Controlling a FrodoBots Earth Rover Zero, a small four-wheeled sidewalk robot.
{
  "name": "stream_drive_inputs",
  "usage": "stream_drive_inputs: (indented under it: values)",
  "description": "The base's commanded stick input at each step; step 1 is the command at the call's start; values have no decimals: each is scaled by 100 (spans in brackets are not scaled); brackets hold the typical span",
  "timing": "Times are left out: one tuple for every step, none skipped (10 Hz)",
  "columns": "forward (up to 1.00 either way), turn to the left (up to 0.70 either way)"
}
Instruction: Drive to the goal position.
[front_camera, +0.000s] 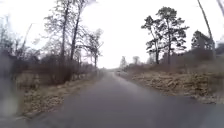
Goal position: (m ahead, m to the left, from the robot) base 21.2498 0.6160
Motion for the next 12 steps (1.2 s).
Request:
stream_drive_inputs:
  values:
    - [70,0]
    - [70,0]
    - [70,0]
    - [70,0]
    - [70,0]
    - [70,0]
    - [70,0]
    - [70,0]
    - [70,0]
    - [70,0]
    - [70,0]
    - [70,0]
